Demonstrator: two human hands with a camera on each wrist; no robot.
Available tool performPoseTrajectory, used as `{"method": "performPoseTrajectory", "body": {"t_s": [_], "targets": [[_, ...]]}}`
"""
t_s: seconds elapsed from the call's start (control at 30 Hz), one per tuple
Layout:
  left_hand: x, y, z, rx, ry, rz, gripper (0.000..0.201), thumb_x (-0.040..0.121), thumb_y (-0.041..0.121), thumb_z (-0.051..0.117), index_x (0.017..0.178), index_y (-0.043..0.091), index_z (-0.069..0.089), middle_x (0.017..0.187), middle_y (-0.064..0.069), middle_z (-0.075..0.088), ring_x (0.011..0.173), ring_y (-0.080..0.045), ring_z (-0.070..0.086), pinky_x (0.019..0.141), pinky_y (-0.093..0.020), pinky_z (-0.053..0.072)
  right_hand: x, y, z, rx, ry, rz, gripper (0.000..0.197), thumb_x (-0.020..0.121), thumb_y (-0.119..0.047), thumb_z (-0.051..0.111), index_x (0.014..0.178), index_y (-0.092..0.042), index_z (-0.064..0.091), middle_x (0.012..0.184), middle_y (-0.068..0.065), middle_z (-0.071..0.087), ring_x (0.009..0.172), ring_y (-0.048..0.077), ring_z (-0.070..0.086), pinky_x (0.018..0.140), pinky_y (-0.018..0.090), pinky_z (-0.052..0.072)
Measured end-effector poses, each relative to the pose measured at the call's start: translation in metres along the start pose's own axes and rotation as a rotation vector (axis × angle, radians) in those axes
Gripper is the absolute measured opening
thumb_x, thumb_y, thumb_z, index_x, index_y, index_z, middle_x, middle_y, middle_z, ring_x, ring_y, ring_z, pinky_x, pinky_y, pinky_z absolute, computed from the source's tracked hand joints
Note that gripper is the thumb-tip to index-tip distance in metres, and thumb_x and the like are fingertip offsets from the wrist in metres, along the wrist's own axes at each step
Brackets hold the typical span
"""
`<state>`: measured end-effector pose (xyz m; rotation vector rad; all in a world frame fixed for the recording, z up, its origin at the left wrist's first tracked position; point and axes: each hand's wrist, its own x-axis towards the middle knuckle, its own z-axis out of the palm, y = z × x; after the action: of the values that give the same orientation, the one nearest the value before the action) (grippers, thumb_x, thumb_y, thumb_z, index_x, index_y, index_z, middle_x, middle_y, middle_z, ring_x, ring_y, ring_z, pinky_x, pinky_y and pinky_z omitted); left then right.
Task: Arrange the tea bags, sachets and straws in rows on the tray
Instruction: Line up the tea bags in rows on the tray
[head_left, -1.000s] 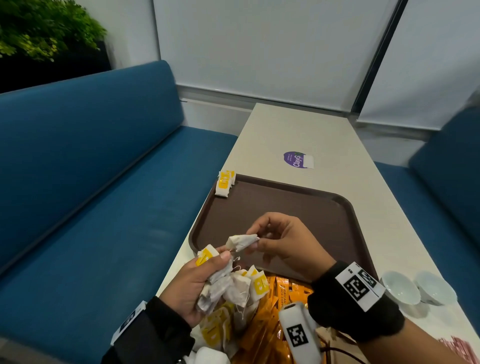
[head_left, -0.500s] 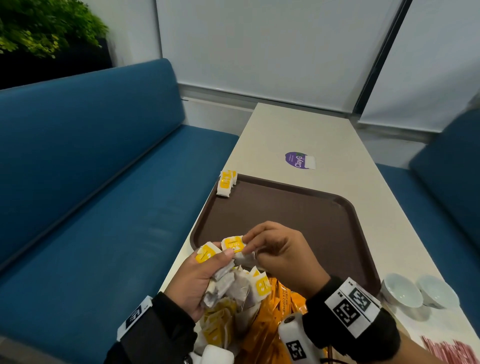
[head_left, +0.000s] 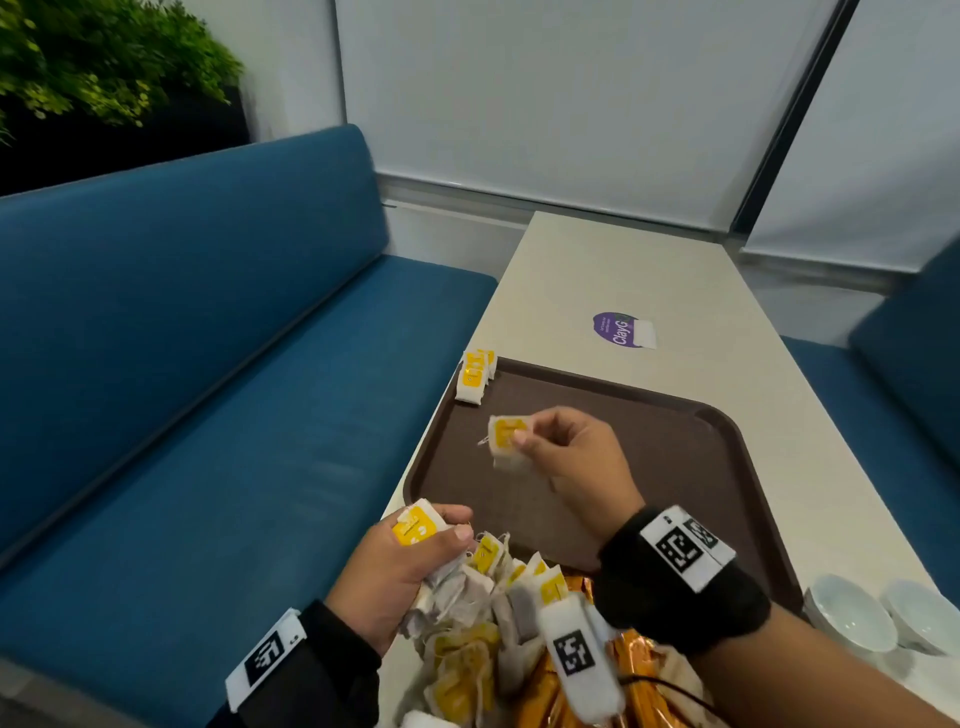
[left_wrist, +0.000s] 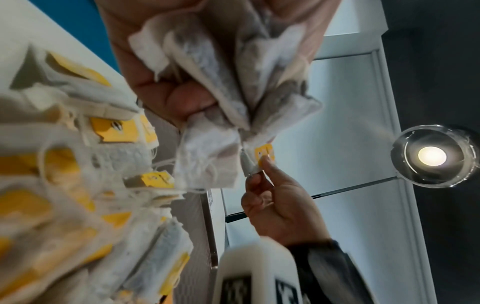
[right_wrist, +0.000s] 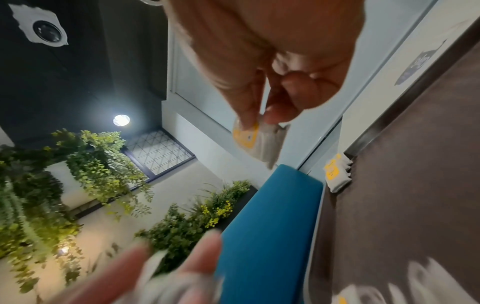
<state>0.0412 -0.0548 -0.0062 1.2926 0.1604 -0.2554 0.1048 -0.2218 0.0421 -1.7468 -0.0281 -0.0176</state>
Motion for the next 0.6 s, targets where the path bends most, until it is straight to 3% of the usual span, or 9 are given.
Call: {"method": "performPoseTrajectory", "body": {"t_s": [0.07,0.13,0.23,0.3,0.4,0.43,0.5,0.53,0.6], "targets": [[-0.001,0.0,-0.006,0.004,0.012,-0.017,0.037,0.058,0.02,0.078,0.091,0.007,0.069,0.073,-0.011,0.068,0.06,-0.016,0.063,0.053,-0.022,0.05,0.028,0.001,0.005,-0.077,0.059,0.014,0.017,0.087,-0.004,0.063,0.074,-0.013,0.057,0.068,0.0,0.059,0.049,-0.001,0.053,0.043,0.01,0.039],[0.0,0.0,-0.012,-0.003,-0.005,-0.035,0.043,0.056,0.026,0.076,0.094,0.006,0.067,0.069,-0.013,0.065,0.051,-0.02,0.057,0.046,-0.021,0.043,0.065,0.009,0.011,-0.149,0.077,0.026,0.022,0.09,-0.007,0.061,0.072,-0.018,0.053,0.07,-0.001,0.058,0.058,0.01,0.057,0.04,0.011,0.038],[0.006,-0.003,-0.021,-0.02,-0.013,-0.038,0.043,0.055,0.021,0.074,0.093,0.004,0.068,0.072,-0.014,0.07,0.057,-0.016,0.064,0.052,-0.022,0.05,0.122,0.024,0.026,-0.333,0.051,0.058,0.028,0.087,-0.012,0.063,0.067,-0.021,0.047,0.075,0.005,0.058,0.078,0.029,0.063,0.05,0.023,0.039],[0.01,-0.003,-0.026,-0.021,-0.022,-0.045,0.053,0.042,0.025,0.081,0.089,0.003,0.069,0.074,-0.017,0.071,0.064,-0.017,0.068,0.058,-0.021,0.053,0.152,0.035,0.035,-0.42,-0.005,0.136,0.028,0.087,-0.011,0.062,0.066,-0.02,0.046,0.075,0.007,0.058,0.074,0.03,0.063,0.059,0.029,0.045],[0.017,-0.005,-0.032,-0.032,-0.004,-0.028,0.074,0.013,0.036,0.092,0.077,0.005,0.073,0.07,-0.02,0.07,0.061,-0.017,0.068,0.056,-0.019,0.053,0.177,0.049,0.041,-0.475,-0.106,0.269,0.006,0.088,-0.007,0.059,0.09,-0.012,0.059,0.08,0.006,0.058,0.059,0.015,0.054,0.055,0.022,0.049],[0.018,-0.007,-0.033,-0.039,0.007,-0.024,0.078,0.006,0.042,0.092,0.073,0.006,0.074,0.069,-0.021,0.069,0.06,-0.017,0.067,0.056,-0.019,0.053,0.183,0.055,0.043,-0.501,-0.135,0.304,0.019,0.088,-0.006,0.058,0.106,-0.006,0.061,0.086,0.008,0.06,0.062,0.015,0.056,0.055,0.021,0.05],[0.021,-0.009,-0.035,-0.041,0.012,-0.021,0.079,0.0,0.049,0.09,0.067,0.009,0.076,0.069,-0.02,0.07,0.059,-0.016,0.067,0.057,-0.019,0.053,0.189,0.06,0.049,-0.501,-0.154,0.369,0.036,0.091,-0.012,0.057,0.125,-0.002,0.055,0.109,0.014,0.063,0.081,0.02,0.064,0.067,0.022,0.054],[0.022,-0.011,-0.036,-0.035,0.01,-0.025,0.079,0.0,0.051,0.089,0.067,0.011,0.076,0.07,-0.02,0.07,0.06,-0.016,0.067,0.059,-0.02,0.053,0.193,0.062,0.051,-0.47,-0.077,0.438,0.039,0.094,-0.019,0.054,0.13,-0.005,0.053,0.12,0.014,0.06,0.097,0.023,0.064,0.079,0.025,0.054],[0.024,-0.015,-0.038,0.001,-0.002,-0.034,0.079,0.004,0.054,0.089,0.07,0.013,0.077,0.072,-0.018,0.071,0.065,-0.016,0.066,0.069,-0.025,0.053,0.192,0.061,0.057,-0.76,-0.111,0.358,0.043,0.099,-0.038,0.043,0.135,-0.015,0.049,0.131,0.009,0.054,0.12,0.025,0.053,0.096,0.028,0.046]]}}
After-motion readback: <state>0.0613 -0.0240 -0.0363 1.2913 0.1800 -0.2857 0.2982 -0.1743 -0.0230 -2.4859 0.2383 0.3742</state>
